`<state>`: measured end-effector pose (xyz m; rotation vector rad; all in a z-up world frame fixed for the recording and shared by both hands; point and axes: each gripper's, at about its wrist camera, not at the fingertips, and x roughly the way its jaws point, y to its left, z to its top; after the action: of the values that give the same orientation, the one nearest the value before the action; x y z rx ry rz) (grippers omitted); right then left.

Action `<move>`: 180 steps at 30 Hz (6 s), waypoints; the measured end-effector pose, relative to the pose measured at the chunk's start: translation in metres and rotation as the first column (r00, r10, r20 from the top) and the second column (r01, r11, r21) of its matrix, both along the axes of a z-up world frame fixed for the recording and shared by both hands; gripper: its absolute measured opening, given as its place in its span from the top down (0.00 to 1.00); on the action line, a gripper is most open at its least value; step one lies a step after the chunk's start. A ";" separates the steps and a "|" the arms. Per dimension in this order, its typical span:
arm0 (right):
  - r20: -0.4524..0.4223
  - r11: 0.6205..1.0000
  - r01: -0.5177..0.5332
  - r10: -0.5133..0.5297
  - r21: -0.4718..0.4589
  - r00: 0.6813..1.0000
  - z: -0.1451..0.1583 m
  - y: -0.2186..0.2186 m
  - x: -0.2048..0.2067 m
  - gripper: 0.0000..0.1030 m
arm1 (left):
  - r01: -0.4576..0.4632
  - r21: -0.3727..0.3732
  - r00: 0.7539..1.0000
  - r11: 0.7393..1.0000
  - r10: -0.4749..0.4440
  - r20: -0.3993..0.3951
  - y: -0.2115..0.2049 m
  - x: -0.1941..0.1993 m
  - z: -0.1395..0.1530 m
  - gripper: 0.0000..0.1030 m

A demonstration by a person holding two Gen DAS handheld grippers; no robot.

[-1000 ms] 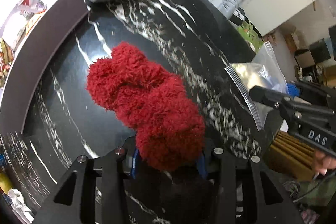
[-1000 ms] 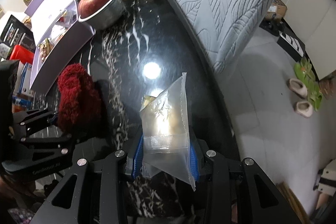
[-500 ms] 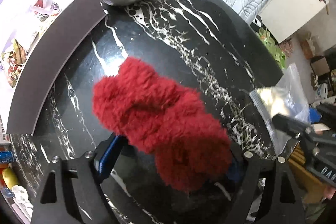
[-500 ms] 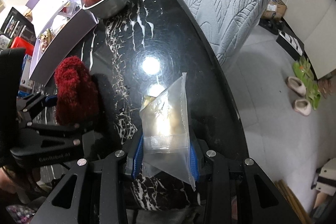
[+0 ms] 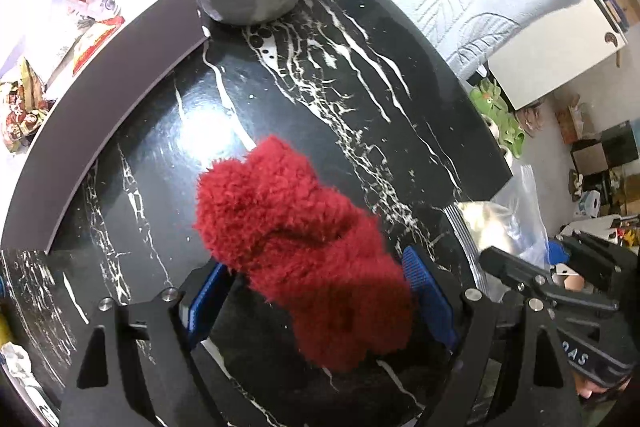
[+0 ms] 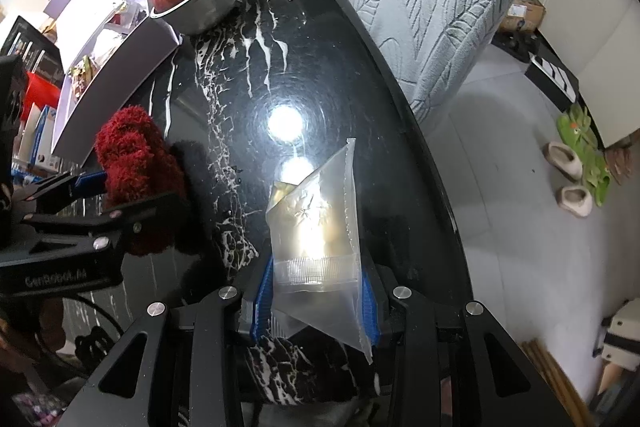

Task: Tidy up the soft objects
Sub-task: 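Lift the red plush and clear bag with both tools off the table, then carry the red plush and clear bag with both tools over the lavender box, then lower both items into the box and open both tools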

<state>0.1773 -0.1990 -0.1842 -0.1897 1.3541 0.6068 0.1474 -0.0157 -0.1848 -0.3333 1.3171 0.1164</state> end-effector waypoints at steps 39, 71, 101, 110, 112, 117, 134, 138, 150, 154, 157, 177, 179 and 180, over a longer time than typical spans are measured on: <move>0.014 0.948 -0.317 0.317 0.033 0.948 0.013 0.082 -0.043 0.65 | -0.131 0.049 0.991 0.990 0.131 0.004 0.027 -0.093 0.022 0.63; 0.184 0.693 -0.707 0.683 0.140 0.707 0.114 0.189 -0.141 0.65 | -0.433 0.165 0.889 0.886 0.389 0.242 0.086 -0.189 0.142 0.63; 0.420 0.708 -0.671 0.552 0.221 0.721 0.236 0.277 -0.066 0.65 | -0.390 0.271 0.864 0.880 0.248 0.438 0.190 -0.101 0.244 0.63; 0.400 0.735 -0.644 0.536 0.213 0.744 0.225 0.308 -0.029 0.65 | -0.360 0.256 0.883 0.897 0.238 0.405 0.226 -0.060 0.226 0.63; 0.392 0.741 -0.638 0.534 0.210 0.749 0.219 0.315 -0.021 0.65 | -0.353 0.254 0.888 0.900 0.237 0.394 0.235 -0.052 0.220 0.63; 0.355 0.758 -0.619 0.531 0.208 0.770 0.201 0.335 -0.001 0.65 | -0.345 0.243 0.900 0.907 0.246 0.359 0.258 -0.031 0.200 0.63; 0.229 0.817 -0.554 0.515 0.159 0.826 0.120 0.381 0.048 0.65 | -0.330 0.157 0.935 0.931 0.300 0.187 0.304 0.013 0.098 0.63; 0.198 0.832 -0.536 0.506 0.145 0.840 0.099 0.385 0.054 0.65 | -0.323 0.136 0.941 0.937 0.303 0.148 0.306 0.019 0.077 0.63; 0.148 0.855 -0.507 0.490 0.114 0.859 0.060 0.391 0.063 0.66 | -0.327 0.140 0.944 0.935 0.316 0.095 0.309 0.031 0.035 0.63; 0.135 0.862 -0.496 0.482 0.105 0.866 0.052 0.393 0.067 0.66 | -0.333 0.143 0.942 0.932 0.324 0.086 0.313 0.036 0.027 0.63; 0.117 0.871 -0.482 0.471 0.094 0.874 0.044 0.393 0.070 0.66 | -0.331 0.147 0.943 0.932 0.321 0.083 0.314 0.040 0.023 0.63; 0.063 0.888 -0.457 0.453 0.055 0.889 0.030 0.397 0.076 0.66 | -0.288 0.143 0.957 0.947 0.288 0.016 0.320 0.060 0.015 0.62; 0.065 0.891 -0.452 0.449 0.048 0.891 0.030 0.395 0.075 0.66 | -0.278 0.158 0.960 0.947 0.279 0.016 0.315 0.063 0.016 0.62; 0.068 0.891 -0.451 0.447 0.046 0.892 0.031 0.394 0.075 0.66 | -0.275 0.163 0.961 0.947 0.276 0.018 0.313 0.064 0.017 0.62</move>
<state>0.2525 0.1952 -0.1529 -0.4774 1.2395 1.0231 0.2116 0.2975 -0.1681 -0.3754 1.2512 0.4601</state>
